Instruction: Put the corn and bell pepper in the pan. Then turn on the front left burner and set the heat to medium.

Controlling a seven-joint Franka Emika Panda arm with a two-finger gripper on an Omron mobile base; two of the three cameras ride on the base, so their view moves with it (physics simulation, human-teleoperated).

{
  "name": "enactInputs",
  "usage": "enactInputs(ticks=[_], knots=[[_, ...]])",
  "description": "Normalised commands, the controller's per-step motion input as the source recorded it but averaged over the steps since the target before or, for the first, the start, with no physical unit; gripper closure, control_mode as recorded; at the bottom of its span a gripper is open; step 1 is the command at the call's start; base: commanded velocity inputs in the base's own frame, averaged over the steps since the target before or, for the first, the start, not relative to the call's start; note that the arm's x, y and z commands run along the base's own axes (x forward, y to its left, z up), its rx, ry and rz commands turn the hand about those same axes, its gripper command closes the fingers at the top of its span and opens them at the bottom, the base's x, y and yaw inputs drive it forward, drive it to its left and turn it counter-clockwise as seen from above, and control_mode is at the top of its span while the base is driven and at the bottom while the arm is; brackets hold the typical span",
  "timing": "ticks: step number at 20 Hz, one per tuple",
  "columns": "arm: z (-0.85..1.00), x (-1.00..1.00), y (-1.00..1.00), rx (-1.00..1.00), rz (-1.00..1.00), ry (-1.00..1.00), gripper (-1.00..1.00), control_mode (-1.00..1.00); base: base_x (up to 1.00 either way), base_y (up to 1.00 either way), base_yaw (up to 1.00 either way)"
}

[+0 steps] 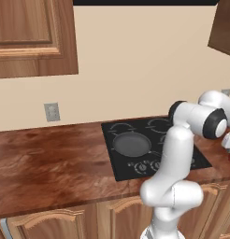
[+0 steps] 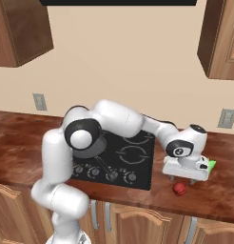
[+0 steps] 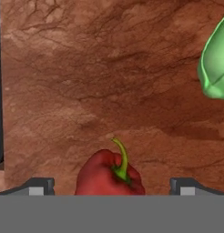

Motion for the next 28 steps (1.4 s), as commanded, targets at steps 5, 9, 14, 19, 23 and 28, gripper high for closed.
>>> enactInputs(ticks=[5, 9, 14, 19, 23, 28], knots=[[0.0, -0.08, 0.0, 0.0, 0.0, 0.0, -1.0, -1.0, 0.0, 0.0, 0.0], [0.0, -0.35, 0.01, 0.02, 0.0, 0.0, -1.0, -1.0, 0.0, 0.0, 0.0], [0.0, -0.16, 0.27, 0.0, 0.0, 0.0, -1.0, -1.0, 0.0, 0.0, 0.0], [0.0, 0.0, 0.45, 0.0, 0.0, 0.0, -1.0, -1.0, 0.0, 0.0, 0.0], [-0.01, -0.02, 0.07, 0.0, 0.0, 0.0, -1.0, -1.0, 0.0, 0.0, 0.0], [-0.02, 0.0, 0.0, 0.0, 0.0, -0.01, -1.0, -1.0, 0.0, 0.0, 0.0]])
